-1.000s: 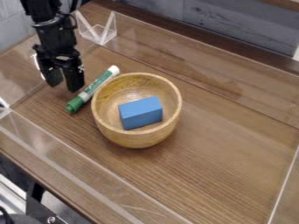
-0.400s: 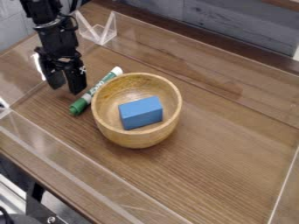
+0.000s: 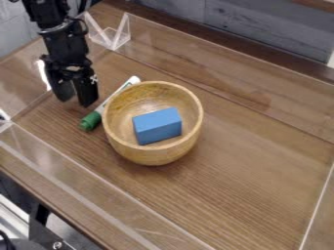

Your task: Put the green marker in the brown bowl

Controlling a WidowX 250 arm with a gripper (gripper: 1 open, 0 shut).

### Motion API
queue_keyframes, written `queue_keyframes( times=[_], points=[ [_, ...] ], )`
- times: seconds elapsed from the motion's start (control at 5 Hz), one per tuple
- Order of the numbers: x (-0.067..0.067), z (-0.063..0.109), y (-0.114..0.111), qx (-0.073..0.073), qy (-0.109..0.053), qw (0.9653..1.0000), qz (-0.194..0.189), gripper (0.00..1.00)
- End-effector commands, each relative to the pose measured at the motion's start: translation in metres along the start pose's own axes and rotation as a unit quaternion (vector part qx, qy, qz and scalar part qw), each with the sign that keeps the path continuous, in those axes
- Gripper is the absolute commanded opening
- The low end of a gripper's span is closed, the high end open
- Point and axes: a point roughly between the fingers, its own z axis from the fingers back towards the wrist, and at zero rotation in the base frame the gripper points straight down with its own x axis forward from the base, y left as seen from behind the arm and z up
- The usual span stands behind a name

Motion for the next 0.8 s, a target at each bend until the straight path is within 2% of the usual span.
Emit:
queue_keyframes(
  times=[0.0, 0.2, 0.6],
  points=[
    [0.0024, 0.0260, -0.0008, 0.019, -0.033, 0.9993, -0.002, 1.00],
    [0.0022, 0.0277, -0.0020, 0.016, -0.034, 0.9993, -0.002, 1.00],
    [0.0056, 0.0192, -0.0071, 0.014, -0.033, 0.9993, -0.010, 1.00]
  ],
)
